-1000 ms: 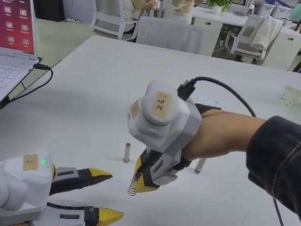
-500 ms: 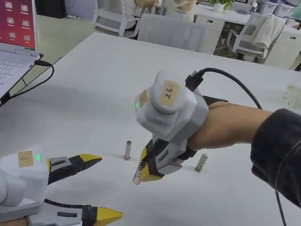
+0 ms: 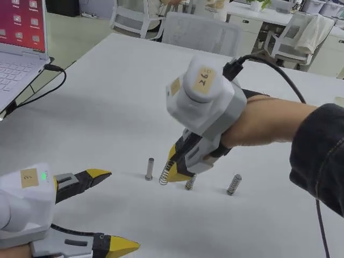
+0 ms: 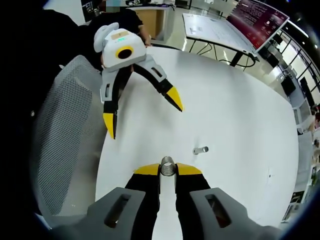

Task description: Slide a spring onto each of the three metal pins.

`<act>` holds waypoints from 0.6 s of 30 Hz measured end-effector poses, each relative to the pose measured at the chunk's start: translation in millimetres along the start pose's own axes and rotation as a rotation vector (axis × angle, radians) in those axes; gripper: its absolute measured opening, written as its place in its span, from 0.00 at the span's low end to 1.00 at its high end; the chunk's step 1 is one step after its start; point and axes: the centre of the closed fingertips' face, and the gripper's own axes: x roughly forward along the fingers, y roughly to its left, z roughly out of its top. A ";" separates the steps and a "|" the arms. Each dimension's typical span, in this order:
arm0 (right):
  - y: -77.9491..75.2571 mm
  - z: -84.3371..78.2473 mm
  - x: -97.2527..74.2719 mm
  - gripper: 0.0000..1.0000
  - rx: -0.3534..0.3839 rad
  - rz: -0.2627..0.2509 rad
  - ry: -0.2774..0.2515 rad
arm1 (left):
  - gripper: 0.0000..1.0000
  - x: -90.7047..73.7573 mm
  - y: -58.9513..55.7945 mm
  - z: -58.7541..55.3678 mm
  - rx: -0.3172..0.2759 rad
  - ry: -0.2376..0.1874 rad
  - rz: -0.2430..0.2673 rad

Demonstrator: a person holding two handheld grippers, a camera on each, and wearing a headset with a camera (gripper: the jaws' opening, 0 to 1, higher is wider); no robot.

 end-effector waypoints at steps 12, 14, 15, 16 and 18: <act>-42.5 6.9 4.6 0.08 0.011 -0.035 0.012 | 0.83 -2.4 0.1 -6.3 -0.005 0.017 0.006; -48.3 7.5 7.6 0.08 0.010 -0.041 0.020 | 0.82 -2.6 0.1 -7.2 -0.007 0.019 0.007; -53.1 7.6 10.6 0.08 0.006 -0.041 0.026 | 0.82 -2.8 0.2 -7.7 -0.007 0.021 0.006; -58.1 7.9 14.6 0.08 0.004 -0.042 0.030 | 0.82 -3.0 0.5 -8.3 -0.008 0.022 0.007; -58.4 8.7 19.0 0.08 0.010 -0.032 0.028 | 0.82 -3.6 1.3 -9.3 -0.009 0.024 0.007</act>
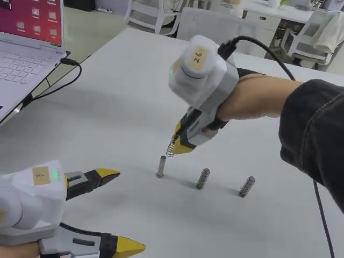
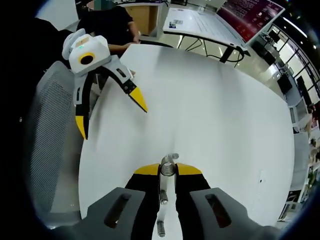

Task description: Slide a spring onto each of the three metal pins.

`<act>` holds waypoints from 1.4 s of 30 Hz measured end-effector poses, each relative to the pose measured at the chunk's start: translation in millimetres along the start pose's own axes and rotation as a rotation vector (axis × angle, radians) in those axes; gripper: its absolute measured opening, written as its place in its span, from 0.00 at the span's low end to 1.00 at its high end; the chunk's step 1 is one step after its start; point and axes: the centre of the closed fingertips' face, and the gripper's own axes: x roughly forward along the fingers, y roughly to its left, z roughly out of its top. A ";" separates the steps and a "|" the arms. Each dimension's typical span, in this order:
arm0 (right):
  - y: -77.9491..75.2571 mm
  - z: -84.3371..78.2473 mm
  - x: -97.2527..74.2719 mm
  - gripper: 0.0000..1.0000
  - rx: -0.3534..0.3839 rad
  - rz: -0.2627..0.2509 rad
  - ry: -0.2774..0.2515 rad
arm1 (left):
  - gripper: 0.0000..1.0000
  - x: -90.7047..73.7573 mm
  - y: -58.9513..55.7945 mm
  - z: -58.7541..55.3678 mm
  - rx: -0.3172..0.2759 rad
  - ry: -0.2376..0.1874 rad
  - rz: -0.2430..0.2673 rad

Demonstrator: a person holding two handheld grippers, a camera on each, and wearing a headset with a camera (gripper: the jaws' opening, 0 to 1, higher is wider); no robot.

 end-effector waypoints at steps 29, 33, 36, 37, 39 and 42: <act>-6.4 -7.3 28.8 0.08 0.008 0.020 0.043 | 0.80 -2.2 7.3 -8.8 -0.028 0.017 0.005; -7.0 -8.7 33.5 0.08 0.013 0.030 0.048 | 0.80 -2.6 8.3 -8.8 -0.029 0.016 0.007; -7.6 -11.1 41.1 0.08 0.016 0.038 0.055 | 0.79 -3.0 9.3 -9.4 -0.033 0.016 0.009; -7.6 -11.3 41.7 0.08 0.016 0.039 0.056 | 0.79 -3.1 9.4 -9.8 -0.033 0.017 0.009; -7.4 -13.2 44.8 0.08 0.016 0.041 0.065 | 0.79 -3.4 9.5 -10.4 -0.036 0.017 0.009; -6.9 -14.4 49.3 0.08 0.020 0.046 0.066 | 0.79 -3.4 9.1 -11.2 -0.037 0.020 0.008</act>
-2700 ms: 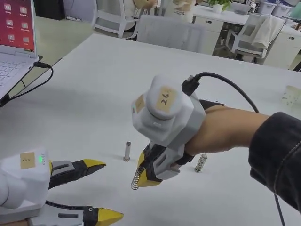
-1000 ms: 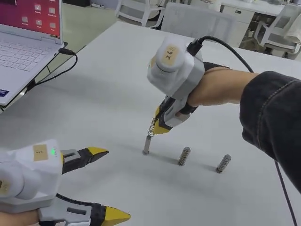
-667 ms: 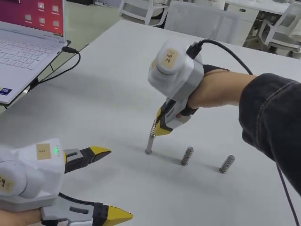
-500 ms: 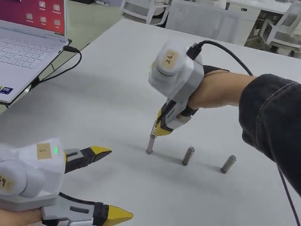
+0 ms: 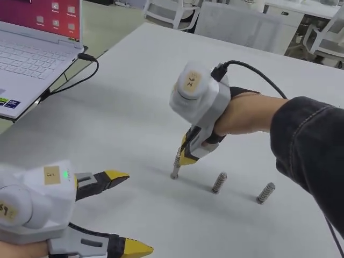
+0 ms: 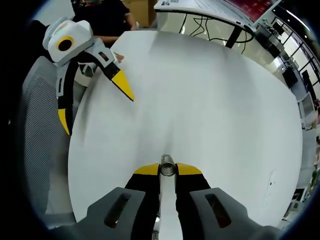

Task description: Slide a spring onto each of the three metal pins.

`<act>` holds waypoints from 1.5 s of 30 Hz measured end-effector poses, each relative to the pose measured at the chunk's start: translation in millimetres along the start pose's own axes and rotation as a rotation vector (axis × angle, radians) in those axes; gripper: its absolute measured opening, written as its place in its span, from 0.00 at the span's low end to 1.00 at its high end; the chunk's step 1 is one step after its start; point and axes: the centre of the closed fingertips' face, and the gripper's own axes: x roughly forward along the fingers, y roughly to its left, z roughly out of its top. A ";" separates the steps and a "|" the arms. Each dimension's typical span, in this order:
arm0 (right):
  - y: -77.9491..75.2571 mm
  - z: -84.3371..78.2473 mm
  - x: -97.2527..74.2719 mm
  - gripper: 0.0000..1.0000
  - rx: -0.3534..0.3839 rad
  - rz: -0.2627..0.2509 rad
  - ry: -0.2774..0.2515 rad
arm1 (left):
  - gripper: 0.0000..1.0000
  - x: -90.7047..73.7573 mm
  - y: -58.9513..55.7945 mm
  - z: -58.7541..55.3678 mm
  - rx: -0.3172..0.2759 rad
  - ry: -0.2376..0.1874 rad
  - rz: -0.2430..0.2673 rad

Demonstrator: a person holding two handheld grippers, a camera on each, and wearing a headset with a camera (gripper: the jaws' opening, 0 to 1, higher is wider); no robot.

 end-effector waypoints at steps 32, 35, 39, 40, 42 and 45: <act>4.3 -4.1 32.8 0.10 0.061 0.029 -0.004 | 0.77 -0.1 0.5 -3.4 -0.004 0.004 -0.004; 4.5 -5.6 33.5 0.12 0.060 0.025 -0.001 | 0.77 -0.3 0.5 -3.4 -0.005 0.004 -0.003; 4.3 -7.1 32.8 0.16 0.067 0.021 -0.004 | 0.77 -0.7 -0.5 -4.1 -0.007 0.005 -0.003; 4.9 -8.0 32.5 0.16 0.070 0.024 -0.002 | 0.77 -0.7 -0.6 -4.0 -0.007 0.005 -0.003; 4.1 -10.2 31.4 0.17 0.069 0.016 0.001 | 0.77 -0.4 -0.9 -3.7 -0.006 0.004 -0.004; 4.1 -13.8 29.2 0.17 0.075 0.013 0.003 | 0.77 0.6 -1.5 -2.5 -0.006 0.002 -0.007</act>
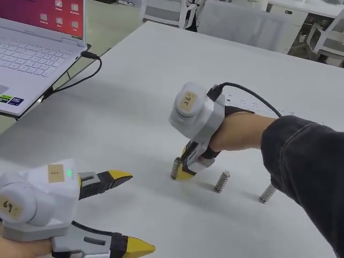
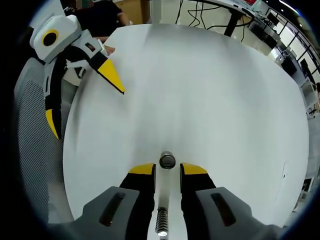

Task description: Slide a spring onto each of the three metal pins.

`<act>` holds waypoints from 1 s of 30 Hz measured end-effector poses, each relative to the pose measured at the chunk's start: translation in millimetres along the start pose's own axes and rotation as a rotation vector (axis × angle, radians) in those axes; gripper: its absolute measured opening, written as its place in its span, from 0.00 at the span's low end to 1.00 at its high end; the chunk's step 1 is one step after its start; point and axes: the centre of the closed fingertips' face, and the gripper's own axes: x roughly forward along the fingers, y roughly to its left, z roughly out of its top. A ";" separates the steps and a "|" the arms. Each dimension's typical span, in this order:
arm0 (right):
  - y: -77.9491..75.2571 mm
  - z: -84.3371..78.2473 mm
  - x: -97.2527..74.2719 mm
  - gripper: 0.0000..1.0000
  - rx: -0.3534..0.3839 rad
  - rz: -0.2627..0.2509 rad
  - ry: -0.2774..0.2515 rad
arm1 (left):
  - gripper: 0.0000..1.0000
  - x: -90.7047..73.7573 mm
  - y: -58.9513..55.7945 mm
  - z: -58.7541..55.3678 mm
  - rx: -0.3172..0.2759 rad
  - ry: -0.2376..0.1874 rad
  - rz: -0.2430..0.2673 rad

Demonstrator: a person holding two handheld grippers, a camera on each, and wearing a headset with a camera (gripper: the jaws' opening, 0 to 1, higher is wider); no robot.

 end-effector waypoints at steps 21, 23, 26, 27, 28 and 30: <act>21.3 -5.0 -18.3 0.21 0.043 -0.020 -0.083 | 0.78 5.5 -3.1 4.9 0.007 0.000 -0.012; 24.4 -6.0 -20.0 0.21 0.045 -0.023 -0.091 | 0.78 6.0 -3.3 5.5 0.007 0.001 -0.013; 27.6 -7.6 -21.8 0.21 0.052 -0.027 -0.104 | 0.78 6.8 -4.1 6.0 0.007 0.001 -0.016; 28.7 -8.5 -22.2 0.22 0.054 -0.029 -0.107 | 0.78 7.2 -4.5 5.6 0.009 0.004 -0.017; 30.1 -9.5 -22.4 0.22 0.060 -0.032 -0.112 | 0.78 7.2 -4.7 5.6 0.010 0.004 -0.018; 33.0 -10.9 -23.3 0.22 0.069 -0.033 -0.125 | 0.79 7.4 -5.3 5.8 0.009 0.004 -0.020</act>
